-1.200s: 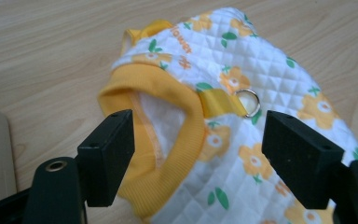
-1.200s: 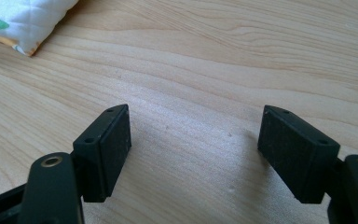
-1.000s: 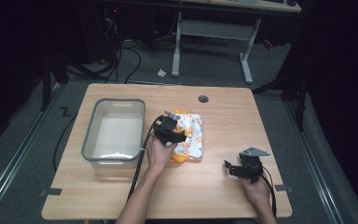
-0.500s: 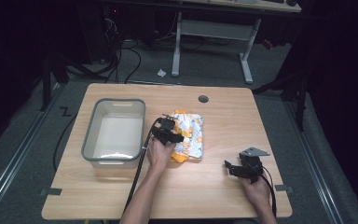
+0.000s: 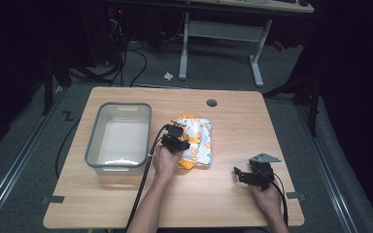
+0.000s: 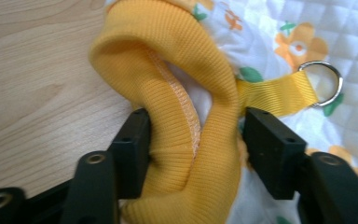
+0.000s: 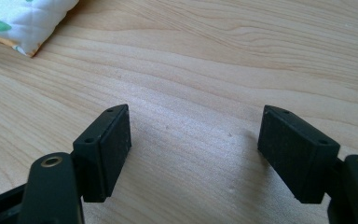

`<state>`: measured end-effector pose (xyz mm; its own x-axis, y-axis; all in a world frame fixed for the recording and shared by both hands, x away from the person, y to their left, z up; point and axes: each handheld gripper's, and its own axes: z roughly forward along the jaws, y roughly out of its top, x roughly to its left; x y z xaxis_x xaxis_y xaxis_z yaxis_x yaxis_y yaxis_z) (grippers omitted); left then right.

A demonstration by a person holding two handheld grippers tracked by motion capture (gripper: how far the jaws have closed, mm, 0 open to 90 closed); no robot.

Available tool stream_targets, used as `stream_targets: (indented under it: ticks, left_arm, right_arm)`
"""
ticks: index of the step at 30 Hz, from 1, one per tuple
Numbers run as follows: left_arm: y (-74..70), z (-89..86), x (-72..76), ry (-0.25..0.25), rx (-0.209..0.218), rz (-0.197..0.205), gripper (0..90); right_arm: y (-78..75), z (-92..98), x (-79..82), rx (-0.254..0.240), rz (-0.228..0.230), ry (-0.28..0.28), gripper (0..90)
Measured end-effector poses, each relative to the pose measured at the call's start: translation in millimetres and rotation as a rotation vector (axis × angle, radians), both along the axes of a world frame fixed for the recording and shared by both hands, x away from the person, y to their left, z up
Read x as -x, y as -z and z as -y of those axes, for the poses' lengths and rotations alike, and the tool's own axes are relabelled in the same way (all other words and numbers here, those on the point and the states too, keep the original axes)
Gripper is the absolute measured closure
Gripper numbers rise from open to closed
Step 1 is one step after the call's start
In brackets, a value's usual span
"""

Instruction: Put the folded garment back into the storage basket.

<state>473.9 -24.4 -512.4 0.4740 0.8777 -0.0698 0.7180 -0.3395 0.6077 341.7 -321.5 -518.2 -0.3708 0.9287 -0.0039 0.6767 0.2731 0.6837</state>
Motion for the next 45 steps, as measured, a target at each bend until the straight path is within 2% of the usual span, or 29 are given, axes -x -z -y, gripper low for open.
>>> stream_targets:
  ticks: [5, 9, 15, 21, 25, 30, 34, 39, 42, 44, 45]
  left_arm:
    - [0.3, 1.4, 3.6, 0.020, 0.015, 0.014, 62.5]
    - [1.1, 1.5, 5.6, 0.031, 0.034, 0.020, 69.1]
    - [1.9, -4.0, 5.4, 0.032, 0.085, 0.010, 73.5]
    - [-3.2, -6.5, 11.0, 0.046, 0.116, 0.032, 75.6]
    - [-14.2, -7.0, 16.5, 0.062, 0.141, 0.061, 76.1]
    - [-25.6, -9.1, 22.8, 0.082, 0.179, 0.081, 76.2]
    - [-35.2, -11.4, 27.7, 0.100, 0.227, 0.095, 76.3]
    - [-45.7, -12.9, 34.9, 0.126, 0.257, 0.118, 76.5]
    - [-52.3, -14.9, 38.8, 0.134, 0.287, 0.130, 76.5]
    - [-56.9, -17.8, 40.7, 0.149, 0.337, 0.113, 76.5]
    - [-58.2, -18.7, 41.2, 0.153, 0.346, 0.109, 76.5]
  right_arm:
    - [0.0, 0.0, 0.0, 0.000, 0.000, 0.000, 25.7]
    - [0.0, 0.0, 0.0, 0.000, 0.000, 0.000, 25.7]
    - [0.0, 0.0, 0.0, 0.000, 0.000, 0.000, 25.7]
    - [0.1, 0.1, -0.1, 0.001, 0.002, -0.002, 25.7]
    - [0.1, -0.1, 0.0, -0.001, 0.001, 0.000, 25.7]
    - [0.2, 0.0, -0.1, 0.000, 0.003, -0.001, 25.7]
    - [0.1, -0.1, 0.0, -0.001, 0.002, 0.000, 25.7]
    - [0.0, 0.0, 0.0, 0.000, 0.000, 0.000, 25.7]
    - [0.2, 0.0, -0.1, 0.000, 0.003, -0.001, 25.7]
    - [0.2, 0.0, -0.1, 0.000, 0.003, -0.001, 25.7]
    - [0.2, 0.0, -0.1, -0.001, 0.003, -0.001, 25.7]
